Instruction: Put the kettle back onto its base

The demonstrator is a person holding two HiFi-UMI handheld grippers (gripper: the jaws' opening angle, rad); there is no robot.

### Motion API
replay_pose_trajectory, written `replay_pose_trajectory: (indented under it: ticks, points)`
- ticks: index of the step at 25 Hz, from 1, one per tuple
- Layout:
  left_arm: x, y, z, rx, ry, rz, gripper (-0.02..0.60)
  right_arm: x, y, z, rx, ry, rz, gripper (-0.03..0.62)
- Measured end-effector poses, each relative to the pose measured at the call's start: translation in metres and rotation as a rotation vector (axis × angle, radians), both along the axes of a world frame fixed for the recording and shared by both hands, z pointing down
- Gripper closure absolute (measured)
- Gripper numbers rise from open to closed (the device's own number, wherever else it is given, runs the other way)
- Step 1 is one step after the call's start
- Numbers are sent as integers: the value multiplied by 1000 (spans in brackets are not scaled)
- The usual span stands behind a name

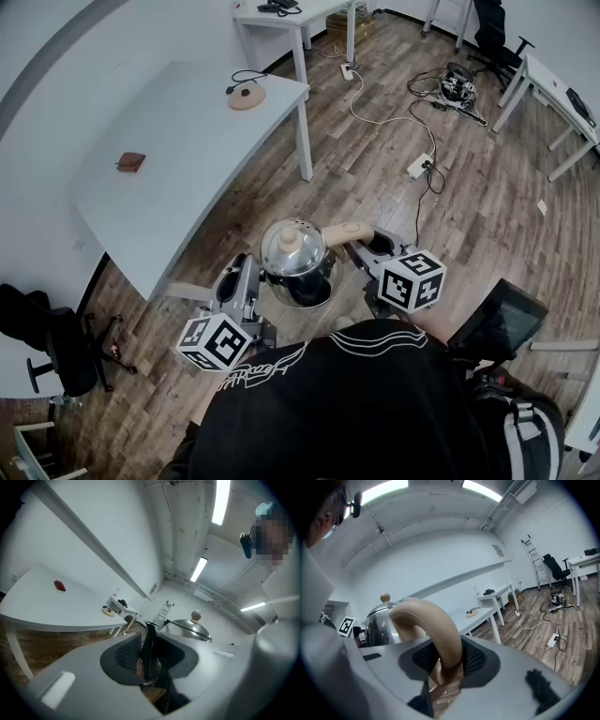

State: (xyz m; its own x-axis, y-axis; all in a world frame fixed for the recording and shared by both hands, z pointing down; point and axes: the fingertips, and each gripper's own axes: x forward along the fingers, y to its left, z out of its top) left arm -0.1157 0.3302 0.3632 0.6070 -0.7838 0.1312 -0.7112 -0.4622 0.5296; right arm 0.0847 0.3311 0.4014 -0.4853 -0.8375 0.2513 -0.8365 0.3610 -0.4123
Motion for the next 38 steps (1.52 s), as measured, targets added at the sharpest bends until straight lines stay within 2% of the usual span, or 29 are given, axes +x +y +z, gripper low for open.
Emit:
replay_pose_trajectory:
  ticks: [6,11,13,23,30,38]
  points:
    - [5,1,3,23,-5,12,492,4,3,5,21,-7,12,473]
    - [76,-37,-10,36,-19,-5,492,75,-39,-6,31,-17,-2,473]
    - [88,-42,-8,31,-20,-6,492,87,-45,-5,30,-19,-4,473]
    - [100,-83,9,18,0,19,492,99,-75,10,15,-5,16,473]
    - [107,-163,24,-1,26,54,492,107,-147,20,-6,16,52,473]
    - [100,-288,27,-23,32,63,492,99,-269,21,-27,23,56,471]
